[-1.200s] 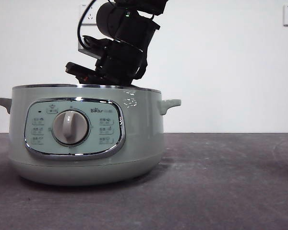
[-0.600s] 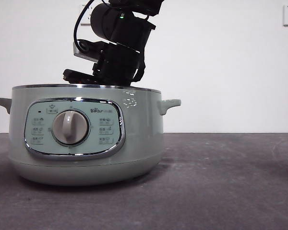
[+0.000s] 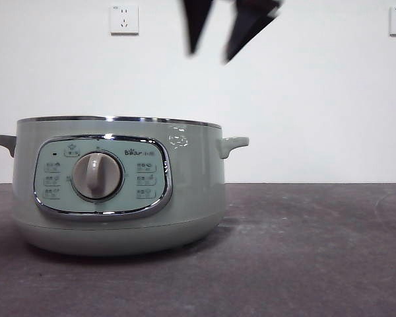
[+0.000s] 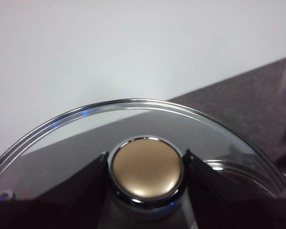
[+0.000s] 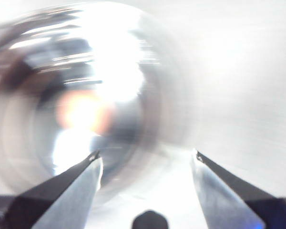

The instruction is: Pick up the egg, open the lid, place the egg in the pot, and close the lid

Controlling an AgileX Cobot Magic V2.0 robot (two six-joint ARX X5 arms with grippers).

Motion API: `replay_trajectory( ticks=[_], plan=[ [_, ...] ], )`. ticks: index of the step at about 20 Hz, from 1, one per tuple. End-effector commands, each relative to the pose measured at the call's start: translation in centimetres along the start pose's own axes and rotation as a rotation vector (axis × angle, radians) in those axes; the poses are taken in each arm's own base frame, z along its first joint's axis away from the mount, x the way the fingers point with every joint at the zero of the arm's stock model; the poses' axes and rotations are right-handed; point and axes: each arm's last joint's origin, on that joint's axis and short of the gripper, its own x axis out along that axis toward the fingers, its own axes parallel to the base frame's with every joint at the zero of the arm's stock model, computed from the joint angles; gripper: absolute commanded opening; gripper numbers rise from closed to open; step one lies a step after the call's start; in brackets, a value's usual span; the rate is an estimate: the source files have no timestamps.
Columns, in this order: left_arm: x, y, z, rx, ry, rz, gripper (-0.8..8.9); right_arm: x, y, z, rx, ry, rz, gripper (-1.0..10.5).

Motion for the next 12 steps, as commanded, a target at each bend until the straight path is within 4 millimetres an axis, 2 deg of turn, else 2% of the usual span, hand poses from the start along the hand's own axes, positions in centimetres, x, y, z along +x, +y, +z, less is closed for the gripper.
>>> replay_trajectory(
  ticks=[1, 6, 9, 12],
  plan=[
    [0.9, -0.4, 0.9, -0.034, -0.053, -0.080, -0.08, -3.8, -1.6, -0.6, 0.042, -0.063, -0.097, 3.1],
    [4.9, -2.0, 0.1, -0.061, 0.018, -0.134, -0.08, -10.8, -4.6, -2.5, 0.157, -0.206, -0.141, 3.1],
    [6.7, -3.3, -1.7, -0.123, -0.016, -0.157, -0.08, -13.8, -5.5, -4.0, 0.187, -0.246, -0.165, 3.1],
    [8.1, -4.3, -3.9, -0.134, -0.035, -0.165, -0.08, -15.9, -5.9, -5.3, 0.216, -0.265, -0.182, 3.1]
  ],
)
